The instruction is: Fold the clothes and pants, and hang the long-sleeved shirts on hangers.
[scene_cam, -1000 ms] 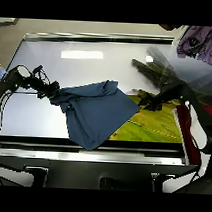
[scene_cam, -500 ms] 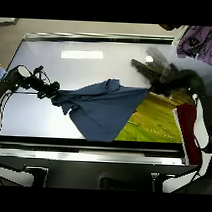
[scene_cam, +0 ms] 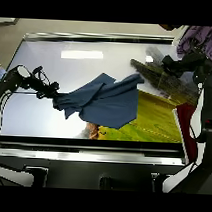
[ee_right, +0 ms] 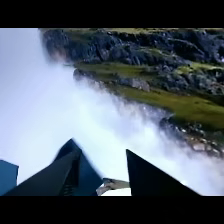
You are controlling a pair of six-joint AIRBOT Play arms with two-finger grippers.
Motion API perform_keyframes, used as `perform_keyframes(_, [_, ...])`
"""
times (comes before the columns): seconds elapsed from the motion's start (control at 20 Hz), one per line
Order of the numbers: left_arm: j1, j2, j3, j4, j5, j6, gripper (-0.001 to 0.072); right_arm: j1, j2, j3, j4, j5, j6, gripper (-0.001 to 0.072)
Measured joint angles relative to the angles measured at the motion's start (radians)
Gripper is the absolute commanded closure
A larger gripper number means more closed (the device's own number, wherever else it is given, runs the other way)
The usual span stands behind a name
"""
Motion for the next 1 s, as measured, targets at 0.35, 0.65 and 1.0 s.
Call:
perform_keyframes(0.35, [-0.001,0.0,0.0,-0.009,0.0,0.0,0.0687,-0.095,0.103,-0.089,0.027,-0.344,-0.161,0.029])
perform_keyframes(0.65, [-0.001,0.0,0.0,-0.009,-0.001,0.0,0.0687,-0.071,0.338,-0.628,0.134,-0.297,-0.243,0.0217])
perform_keyframes(1.0, [0.0,0.0,0.0,-0.009,-0.017,0.0,0.0687,0.203,0.466,-1.095,0.254,-0.042,-0.254,0.0229])
